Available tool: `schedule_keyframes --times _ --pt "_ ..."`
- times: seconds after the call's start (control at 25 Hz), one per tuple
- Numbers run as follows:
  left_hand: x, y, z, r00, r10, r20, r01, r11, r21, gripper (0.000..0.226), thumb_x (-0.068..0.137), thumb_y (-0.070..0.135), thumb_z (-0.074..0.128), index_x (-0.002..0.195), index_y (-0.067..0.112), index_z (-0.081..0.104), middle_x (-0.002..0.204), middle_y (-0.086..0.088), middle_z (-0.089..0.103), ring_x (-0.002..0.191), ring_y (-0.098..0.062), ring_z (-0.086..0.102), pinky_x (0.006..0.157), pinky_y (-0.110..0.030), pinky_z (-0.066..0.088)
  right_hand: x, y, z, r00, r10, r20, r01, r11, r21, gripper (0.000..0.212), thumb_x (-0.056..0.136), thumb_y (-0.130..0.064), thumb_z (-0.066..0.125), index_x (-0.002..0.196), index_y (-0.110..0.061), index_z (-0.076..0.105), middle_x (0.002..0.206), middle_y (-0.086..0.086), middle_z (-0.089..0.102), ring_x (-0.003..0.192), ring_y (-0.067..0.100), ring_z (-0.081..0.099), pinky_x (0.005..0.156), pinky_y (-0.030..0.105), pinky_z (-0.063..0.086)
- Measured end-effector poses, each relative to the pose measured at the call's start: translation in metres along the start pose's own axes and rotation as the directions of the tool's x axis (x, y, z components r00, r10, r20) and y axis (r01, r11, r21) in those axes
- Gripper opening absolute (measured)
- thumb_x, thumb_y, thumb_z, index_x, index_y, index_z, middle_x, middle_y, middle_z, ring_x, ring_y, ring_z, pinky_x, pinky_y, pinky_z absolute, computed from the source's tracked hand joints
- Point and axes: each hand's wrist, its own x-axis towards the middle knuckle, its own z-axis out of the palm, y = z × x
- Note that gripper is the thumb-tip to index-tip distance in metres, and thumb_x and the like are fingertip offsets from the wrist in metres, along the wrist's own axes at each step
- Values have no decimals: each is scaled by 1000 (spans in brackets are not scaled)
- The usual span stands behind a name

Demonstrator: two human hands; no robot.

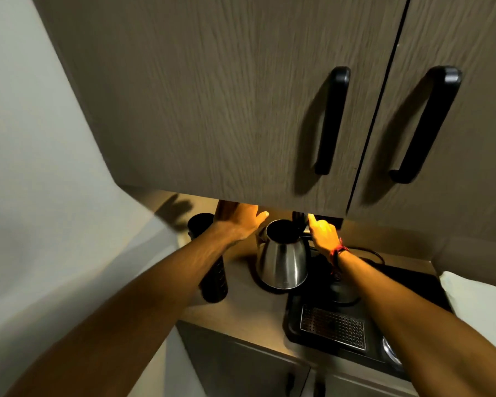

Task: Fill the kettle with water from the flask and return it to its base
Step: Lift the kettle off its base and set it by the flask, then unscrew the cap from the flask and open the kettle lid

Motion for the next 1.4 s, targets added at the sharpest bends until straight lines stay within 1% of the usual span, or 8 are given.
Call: schedule_keyframes --times 0.32,0.56,0.68,0.8,0.96,1.04,1.24,1.4 --pt "-11 -50 -17 971 -94 219 3 924 383 75 91 61 46 149 17 29 157 -10 29 144 -32 26 116 -57 12 23 -13 61 984 -180 16 179 963 -203 42 103 -29 38 62 -23 37 66 -2 37 59 14 36 64 30 33" --pt "-16 -81 -53 880 -55 472 -63 971 231 70 76 60 68 132 28 40 135 0 43 124 -24 43 90 -42 43 31 -13 74 973 -201 115 224 943 -246 36 104 -28 29 116 -4 53 106 28 62 95 40 59 79 39 43" --pt "-16 -82 -66 861 -43 507 -15 994 110 70 74 45 77 131 26 43 130 0 48 115 -23 49 83 -36 48 32 -12 67 953 -293 76 300 886 -354 50 101 -37 35 133 0 46 129 27 52 121 43 50 102 49 42" --pt "-16 -78 -67 883 -114 455 38 984 171 69 79 54 70 133 21 42 133 -7 52 111 -27 55 88 -41 51 34 -15 56 929 -369 13 325 800 -504 68 99 -50 30 151 -6 29 157 16 30 149 33 23 121 52 12" --pt "-16 -73 -71 862 -131 491 35 979 199 90 78 65 67 148 23 29 152 -8 36 132 -32 43 103 -50 43 35 -10 54 920 -389 57 338 709 -619 71 99 -52 22 156 -11 15 165 10 17 153 30 10 124 51 5" --pt "-14 -74 -75 825 -91 558 -1 987 163 77 76 44 78 140 26 40 142 -7 47 121 -29 50 97 -45 49 33 -12 53 927 -369 59 324 712 -623 71 99 -52 19 157 -11 14 166 9 13 154 29 7 124 51 4" --pt "-18 -78 -69 882 -150 446 34 966 257 85 80 75 53 144 22 34 146 -10 44 125 -32 49 94 -46 47 33 -15 52 944 -327 53 285 720 -633 72 99 -55 18 157 -12 14 167 8 6 154 28 1 124 51 2" --pt "-21 -87 -71 865 -71 497 -28 981 190 66 77 56 72 128 26 44 128 -3 53 107 -24 54 77 -37 45 33 -13 54 953 -297 52 264 736 -624 73 98 -56 17 156 -11 15 167 7 2 154 28 -2 124 52 3"
